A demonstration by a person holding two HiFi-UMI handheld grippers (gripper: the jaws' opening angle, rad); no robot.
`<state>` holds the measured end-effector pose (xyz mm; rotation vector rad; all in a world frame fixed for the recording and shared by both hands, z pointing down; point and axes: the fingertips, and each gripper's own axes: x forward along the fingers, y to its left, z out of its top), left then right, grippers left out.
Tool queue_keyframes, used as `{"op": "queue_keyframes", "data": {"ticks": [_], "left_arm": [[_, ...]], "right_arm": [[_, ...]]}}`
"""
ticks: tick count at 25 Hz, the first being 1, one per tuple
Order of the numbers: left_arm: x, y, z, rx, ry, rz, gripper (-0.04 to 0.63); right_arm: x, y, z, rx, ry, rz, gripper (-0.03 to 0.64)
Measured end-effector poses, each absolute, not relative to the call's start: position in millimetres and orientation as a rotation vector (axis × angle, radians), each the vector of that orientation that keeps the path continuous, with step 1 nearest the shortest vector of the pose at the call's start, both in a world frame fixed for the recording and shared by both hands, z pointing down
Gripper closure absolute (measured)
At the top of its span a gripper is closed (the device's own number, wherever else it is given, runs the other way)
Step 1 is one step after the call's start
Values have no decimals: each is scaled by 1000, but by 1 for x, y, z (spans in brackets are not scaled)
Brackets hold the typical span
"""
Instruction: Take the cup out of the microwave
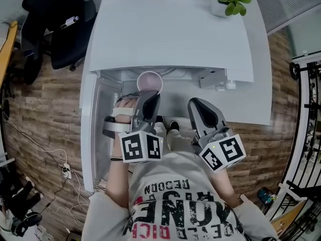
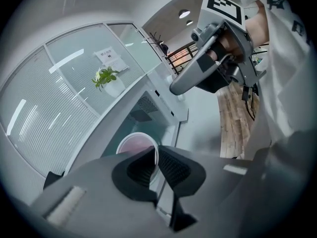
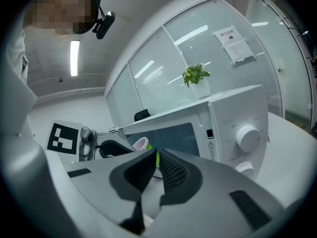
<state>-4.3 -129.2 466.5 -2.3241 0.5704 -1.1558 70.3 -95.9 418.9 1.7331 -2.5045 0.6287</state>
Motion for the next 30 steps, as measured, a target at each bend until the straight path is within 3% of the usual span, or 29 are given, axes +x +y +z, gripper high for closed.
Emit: {"op": "queue_keyframes", "data": {"ticks": [30], "left_arm": [[-7, -65, 449, -2291, 787, -1183, 563]], "right_arm": [[80, -50, 410, 1515, -2632, 566, 589]]}}
